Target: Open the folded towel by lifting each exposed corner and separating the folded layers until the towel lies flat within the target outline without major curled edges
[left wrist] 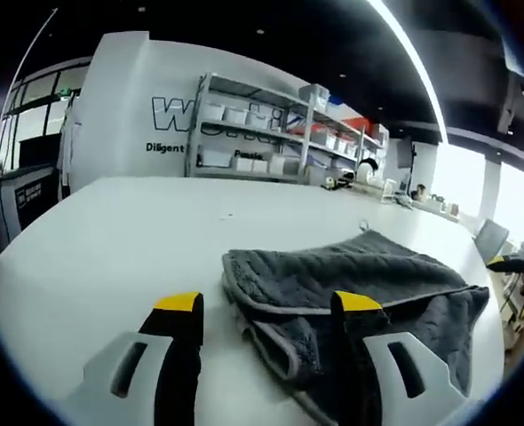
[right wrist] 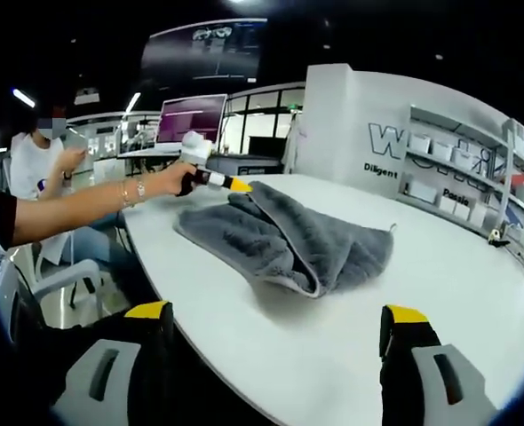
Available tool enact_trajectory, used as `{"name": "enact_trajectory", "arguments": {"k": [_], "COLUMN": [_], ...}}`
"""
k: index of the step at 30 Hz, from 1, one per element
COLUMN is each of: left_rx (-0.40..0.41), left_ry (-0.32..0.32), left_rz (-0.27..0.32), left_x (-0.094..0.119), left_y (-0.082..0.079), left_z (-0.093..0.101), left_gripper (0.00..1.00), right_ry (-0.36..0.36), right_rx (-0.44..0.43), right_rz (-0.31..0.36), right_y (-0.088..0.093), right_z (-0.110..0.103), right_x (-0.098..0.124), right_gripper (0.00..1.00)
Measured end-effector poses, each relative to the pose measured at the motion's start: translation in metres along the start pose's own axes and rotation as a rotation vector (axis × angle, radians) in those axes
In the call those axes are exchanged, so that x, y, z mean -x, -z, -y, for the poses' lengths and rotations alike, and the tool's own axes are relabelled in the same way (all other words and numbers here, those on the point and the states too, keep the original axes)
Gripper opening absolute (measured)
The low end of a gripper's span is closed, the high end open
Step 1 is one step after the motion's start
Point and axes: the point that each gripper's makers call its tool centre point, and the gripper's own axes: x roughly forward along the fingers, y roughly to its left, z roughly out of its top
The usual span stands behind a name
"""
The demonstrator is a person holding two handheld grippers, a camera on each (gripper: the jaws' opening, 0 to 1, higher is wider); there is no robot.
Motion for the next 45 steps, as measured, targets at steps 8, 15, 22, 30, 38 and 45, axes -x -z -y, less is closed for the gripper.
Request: {"name": "enact_trajectory", "arguments": {"k": [8,15,22,30,38,45], "left_rx": [0.114,0.149,0.149,0.136,0.131,0.151], "left_ry": [0.016,0.013,0.048,0.023,0.038,0.141], "left_rz": [0.045,0.073,0.082,0.06,0.052,0.046], "left_x": [-0.012,-0.012,-0.012,-0.006,0.002,0.022], "left_y": [-0.001,-0.003,0.0,0.002,-0.001,-0.004], "left_z": [-0.004,-0.005,0.003,0.002,0.012,0.049], "left_gripper": [0.38,0.2,0.05,0.03,0.02,0.03], "right_ry": [-0.019,-0.02,-0.018,-0.01,-0.01,-0.009], "right_rx": [0.019,0.02,0.016,0.018,0.018,0.019], "right_rz": [0.001,0.006,-0.001,-0.011,-0.013,-0.019], "right_y": [-0.001,-0.002,0.0,0.002,0.002,0.003], "right_z": [-0.006,-0.006,-0.005,-0.004,-0.004,-0.005], "right_x": [0.002,0.003,0.002,0.001,0.001,0.001], "right_gripper": [0.98,0.98,0.98,0.98,0.98,0.98]}}
